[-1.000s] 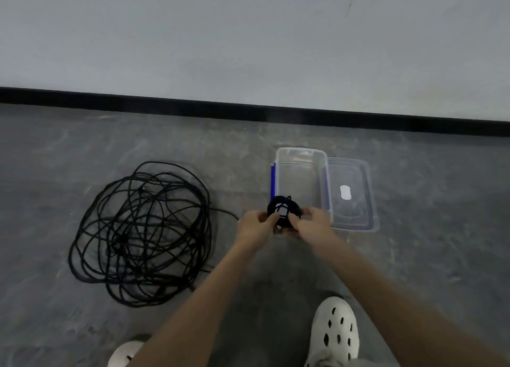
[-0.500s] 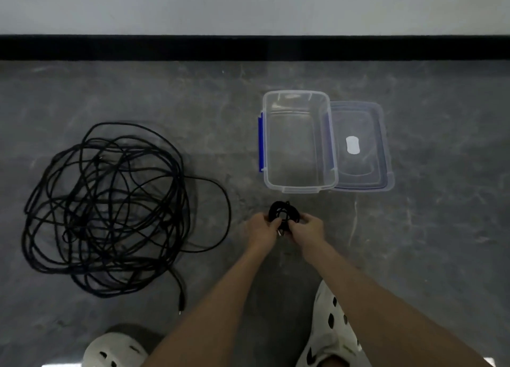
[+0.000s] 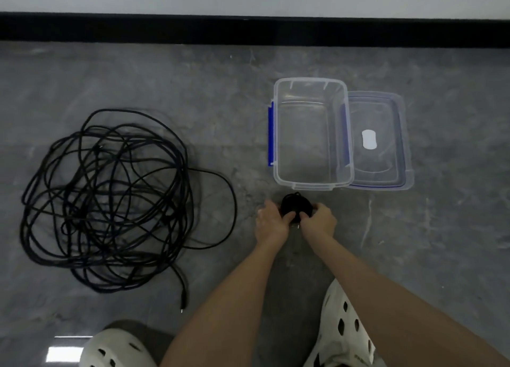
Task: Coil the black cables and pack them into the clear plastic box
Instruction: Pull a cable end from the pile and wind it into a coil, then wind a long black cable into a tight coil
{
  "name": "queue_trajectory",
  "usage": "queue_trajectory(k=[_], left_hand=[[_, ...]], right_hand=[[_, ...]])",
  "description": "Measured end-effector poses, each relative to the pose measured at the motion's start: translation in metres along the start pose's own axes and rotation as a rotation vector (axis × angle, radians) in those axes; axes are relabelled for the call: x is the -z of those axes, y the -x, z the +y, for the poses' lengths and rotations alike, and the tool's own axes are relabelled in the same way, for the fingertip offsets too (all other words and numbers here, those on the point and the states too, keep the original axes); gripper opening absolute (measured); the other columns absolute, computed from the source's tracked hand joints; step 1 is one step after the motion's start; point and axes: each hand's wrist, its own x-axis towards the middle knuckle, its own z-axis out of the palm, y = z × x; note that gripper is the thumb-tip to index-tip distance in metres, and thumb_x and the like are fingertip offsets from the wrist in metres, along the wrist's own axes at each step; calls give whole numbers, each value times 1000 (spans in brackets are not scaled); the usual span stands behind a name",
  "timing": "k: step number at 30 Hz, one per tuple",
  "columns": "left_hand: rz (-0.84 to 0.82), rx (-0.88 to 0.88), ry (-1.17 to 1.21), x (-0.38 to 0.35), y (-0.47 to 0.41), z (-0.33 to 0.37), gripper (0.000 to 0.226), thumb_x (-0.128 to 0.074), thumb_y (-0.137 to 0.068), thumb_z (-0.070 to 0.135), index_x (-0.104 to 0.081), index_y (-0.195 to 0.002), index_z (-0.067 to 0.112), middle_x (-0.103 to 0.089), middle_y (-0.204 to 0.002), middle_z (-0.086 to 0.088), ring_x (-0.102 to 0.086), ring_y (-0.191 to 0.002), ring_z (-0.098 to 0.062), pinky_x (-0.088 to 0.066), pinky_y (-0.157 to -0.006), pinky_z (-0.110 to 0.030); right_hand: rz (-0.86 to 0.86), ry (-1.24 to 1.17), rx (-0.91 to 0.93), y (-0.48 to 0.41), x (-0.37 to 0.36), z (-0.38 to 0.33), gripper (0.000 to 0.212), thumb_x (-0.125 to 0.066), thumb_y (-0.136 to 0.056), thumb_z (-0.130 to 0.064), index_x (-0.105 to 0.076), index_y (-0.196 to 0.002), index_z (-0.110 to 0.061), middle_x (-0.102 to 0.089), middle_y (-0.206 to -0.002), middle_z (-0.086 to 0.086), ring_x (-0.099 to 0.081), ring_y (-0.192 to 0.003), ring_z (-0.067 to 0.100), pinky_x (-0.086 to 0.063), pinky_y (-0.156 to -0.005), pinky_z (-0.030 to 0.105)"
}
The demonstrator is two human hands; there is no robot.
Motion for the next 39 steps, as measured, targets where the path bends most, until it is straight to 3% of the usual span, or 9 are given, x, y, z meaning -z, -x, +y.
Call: queue_trajectory(k=[5, 14, 19, 22, 24, 33, 37, 39], left_hand=[[15, 1, -107, -1, -5, -4, 45, -56, -94, 42, -51, -121, 6, -52, -128, -14, -47, -120, -28, -36, -95, -34], [49, 32, -71, -3, -11, 0, 42, -57, -93, 45, -55, -114, 9, -57, -122, -13, -50, -117, -29, -39, -93, -37], [55, -14, -97, -2, -5, -3, 51, -52, -95, 47, -48, -125, 6, -56, -126, -15, -50, -118, -30, -40, -95, -39], [69, -48, -92, -1, 2, -4, 47, -51, -96, 45, -46, -121, 6, -56, -124, -14, -53, -114, -29, -41, -90, -38], [80, -75, -112, 2, 8, -5, 46, -52, -96, 44, -45, -122, 6, -57, -123, -14, -54, -113, -29, -42, -88, -37], [333, -192, -151, 48, 39, -20, 24, -40, -101, 26, -51, -112, 8, -60, -113, -11, -58, -105, -28, -45, -85, -38], [421, -224, -220, 96, 45, -39, 22, -42, -99, 24, -52, -114, 10, -58, -114, -7, -55, -106, -25, -45, -82, -35], [457, -227, -268, 119, 45, -51, 20, -43, -98, 19, -50, -115, 11, -58, -114, -7, -56, -107, -25, -48, -79, -34]], right_hand=[[7, 73, 22, -9, -2, 2, 36, -69, -86, -15, -61, -118, -1, -64, -116, 21, -60, -107, 34, -40, -76, 27], [22, 69, 13, -22, -6, -1, 38, -70, -84, -17, -59, -118, -2, -61, -119, 21, -57, -110, 36, -46, -86, 36], [14, 96, 26, -16, -2, -3, 37, -69, -86, -20, -56, -113, 1, -60, -117, 23, -57, -109, 36, -41, -80, 32], [35, 87, 46, -6, 2, -1, 40, -68, -88, -23, -51, -112, 4, -59, -116, 24, -56, -108, 36, -33, -74, 28], [54, 94, 75, 3, 7, 0, 43, -67, -89, -23, -48, -114, 5, -57, -117, 25, -54, -110, 37, -37, -77, 32], [18, 215, 454, 50, -4, -29, 28, -58, -94, -23, -53, -110, -2, -56, -111, 17, -52, -104, 31, -45, -85, 40], [-30, 266, 693, 77, -30, -68, 21, -52, -95, -24, -53, -97, -3, -56, -98, 16, -54, -94, 32, -48, -80, 47], [-58, 300, 780, 92, -45, -91, 19, -50, -96, -22, -53, -99, -3, -56, -101, 15, -53, -94, 30, -46, -80, 44]])
